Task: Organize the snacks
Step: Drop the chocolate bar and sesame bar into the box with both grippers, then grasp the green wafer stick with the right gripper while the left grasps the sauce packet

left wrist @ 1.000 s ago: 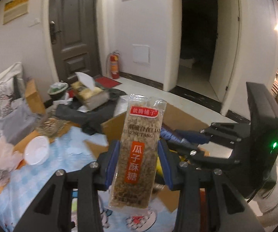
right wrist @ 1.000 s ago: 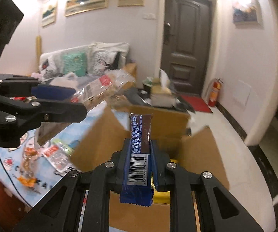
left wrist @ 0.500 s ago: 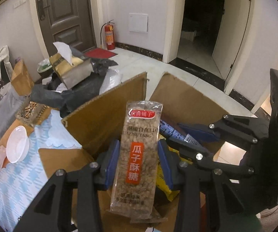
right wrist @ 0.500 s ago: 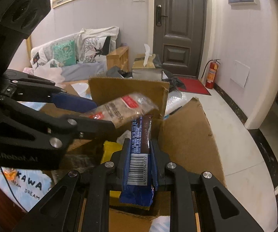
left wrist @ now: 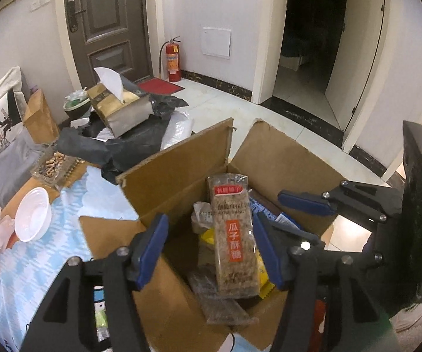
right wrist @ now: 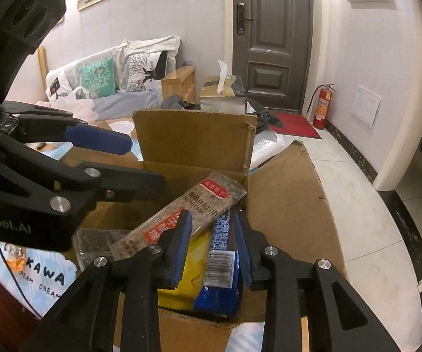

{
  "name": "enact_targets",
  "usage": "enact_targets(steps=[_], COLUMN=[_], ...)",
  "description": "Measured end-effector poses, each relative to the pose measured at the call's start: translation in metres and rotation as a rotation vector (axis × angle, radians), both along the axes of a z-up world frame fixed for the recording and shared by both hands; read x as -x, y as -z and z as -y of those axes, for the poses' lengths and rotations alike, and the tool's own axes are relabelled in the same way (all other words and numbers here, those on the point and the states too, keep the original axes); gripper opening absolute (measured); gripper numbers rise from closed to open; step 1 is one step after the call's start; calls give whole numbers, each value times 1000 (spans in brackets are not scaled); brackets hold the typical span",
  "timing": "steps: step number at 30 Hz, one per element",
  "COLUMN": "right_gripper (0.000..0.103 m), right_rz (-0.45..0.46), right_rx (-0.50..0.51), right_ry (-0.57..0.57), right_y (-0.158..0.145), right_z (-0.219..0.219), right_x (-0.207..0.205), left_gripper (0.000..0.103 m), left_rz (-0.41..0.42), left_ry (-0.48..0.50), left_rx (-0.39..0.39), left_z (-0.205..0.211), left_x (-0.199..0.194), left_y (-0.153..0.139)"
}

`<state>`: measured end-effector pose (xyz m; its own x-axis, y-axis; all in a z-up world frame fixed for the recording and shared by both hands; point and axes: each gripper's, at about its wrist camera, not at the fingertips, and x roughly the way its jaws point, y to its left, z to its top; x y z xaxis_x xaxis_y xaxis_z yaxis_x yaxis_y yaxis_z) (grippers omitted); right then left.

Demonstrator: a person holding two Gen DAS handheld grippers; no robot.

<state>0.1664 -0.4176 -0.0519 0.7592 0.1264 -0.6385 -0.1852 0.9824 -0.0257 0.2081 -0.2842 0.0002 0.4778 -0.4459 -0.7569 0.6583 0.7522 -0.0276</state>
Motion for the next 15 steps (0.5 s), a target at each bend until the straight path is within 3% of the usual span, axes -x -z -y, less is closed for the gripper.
enact_targets(steps=[7, 15], right_gripper=[29, 29], right_rz=[2, 45], right_rx=[2, -16], right_ry=[-32, -134], right_y=[-7, -29], right_z=[-15, -63], right_x=[13, 38], left_gripper=[63, 67], left_rz=[29, 93], left_ry=[-9, -89], left_rx=[42, 66], left_z=[-34, -112], left_x=[23, 55], left_y=[-19, -34])
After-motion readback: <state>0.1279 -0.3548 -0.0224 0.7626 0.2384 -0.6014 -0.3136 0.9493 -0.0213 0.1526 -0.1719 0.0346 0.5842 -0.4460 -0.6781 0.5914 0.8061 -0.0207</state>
